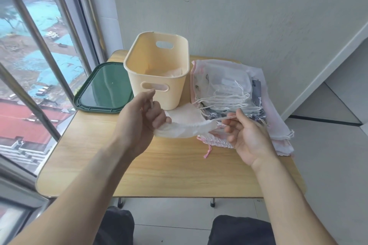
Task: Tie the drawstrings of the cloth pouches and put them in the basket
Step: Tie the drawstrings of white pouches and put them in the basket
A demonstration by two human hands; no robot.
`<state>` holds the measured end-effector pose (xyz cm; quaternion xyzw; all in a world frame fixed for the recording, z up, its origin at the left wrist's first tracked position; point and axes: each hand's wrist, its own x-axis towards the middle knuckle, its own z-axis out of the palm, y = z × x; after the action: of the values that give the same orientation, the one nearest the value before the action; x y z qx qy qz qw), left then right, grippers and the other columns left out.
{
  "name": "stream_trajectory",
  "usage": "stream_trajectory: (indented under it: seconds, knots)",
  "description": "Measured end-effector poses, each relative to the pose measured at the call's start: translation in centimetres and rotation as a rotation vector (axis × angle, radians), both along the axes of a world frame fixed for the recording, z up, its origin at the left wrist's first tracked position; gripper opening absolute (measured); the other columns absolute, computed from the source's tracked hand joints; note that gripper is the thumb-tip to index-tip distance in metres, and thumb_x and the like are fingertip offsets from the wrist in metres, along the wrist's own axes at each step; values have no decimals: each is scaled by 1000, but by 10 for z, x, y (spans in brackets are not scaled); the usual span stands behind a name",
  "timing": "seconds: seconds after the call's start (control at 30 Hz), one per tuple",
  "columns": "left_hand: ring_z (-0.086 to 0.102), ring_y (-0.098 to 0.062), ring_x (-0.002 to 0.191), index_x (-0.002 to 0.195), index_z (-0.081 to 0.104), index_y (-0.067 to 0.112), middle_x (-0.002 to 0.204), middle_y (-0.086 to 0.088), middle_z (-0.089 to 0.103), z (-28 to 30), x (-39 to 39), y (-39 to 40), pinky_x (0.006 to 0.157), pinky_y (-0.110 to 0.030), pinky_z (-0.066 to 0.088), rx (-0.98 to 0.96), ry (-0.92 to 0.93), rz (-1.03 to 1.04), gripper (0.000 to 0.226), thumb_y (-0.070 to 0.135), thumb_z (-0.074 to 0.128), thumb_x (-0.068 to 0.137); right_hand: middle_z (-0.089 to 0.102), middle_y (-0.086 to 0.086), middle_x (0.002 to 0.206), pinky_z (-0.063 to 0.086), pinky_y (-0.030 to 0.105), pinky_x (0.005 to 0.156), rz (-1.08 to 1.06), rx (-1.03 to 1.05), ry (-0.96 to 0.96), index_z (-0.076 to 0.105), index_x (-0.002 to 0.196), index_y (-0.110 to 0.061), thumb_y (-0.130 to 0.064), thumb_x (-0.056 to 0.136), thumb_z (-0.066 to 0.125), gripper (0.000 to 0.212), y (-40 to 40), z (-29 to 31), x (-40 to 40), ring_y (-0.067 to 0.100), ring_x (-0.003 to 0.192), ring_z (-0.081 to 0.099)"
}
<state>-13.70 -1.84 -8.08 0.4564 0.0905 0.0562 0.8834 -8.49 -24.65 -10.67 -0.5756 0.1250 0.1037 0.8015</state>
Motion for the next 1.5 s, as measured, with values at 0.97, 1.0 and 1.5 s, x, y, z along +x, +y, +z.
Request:
stream_trajectory:
  seconds: [0.97,1.0,1.5]
  knots:
    - [27,-15,50,64,39,14,53,7,34,-19,4,19,50,-27,28,925,148,-423,43,23,42,106,32,-7,50,27,18,44,782,-563,-236,72,97,1,-37,95,53,42,-11,4,-14,6,41,26]
    - [33,-16,54,69,43,13,57,6,39,-20,3,16,54,-30,33,935,96,-402,39,23,41,106,45,-10,51,32,15,47,797,-651,-309,74,100,-1,-35,98,52,40,-9,3,-16,2,42,35]
    - [29,-18,51,85,62,20,57,0,39,-24,1,6,46,-28,26,1161,-28,-387,23,28,50,103,67,6,67,49,37,68,819,-964,-489,63,65,-17,-46,101,55,47,-7,-2,-26,18,62,61]
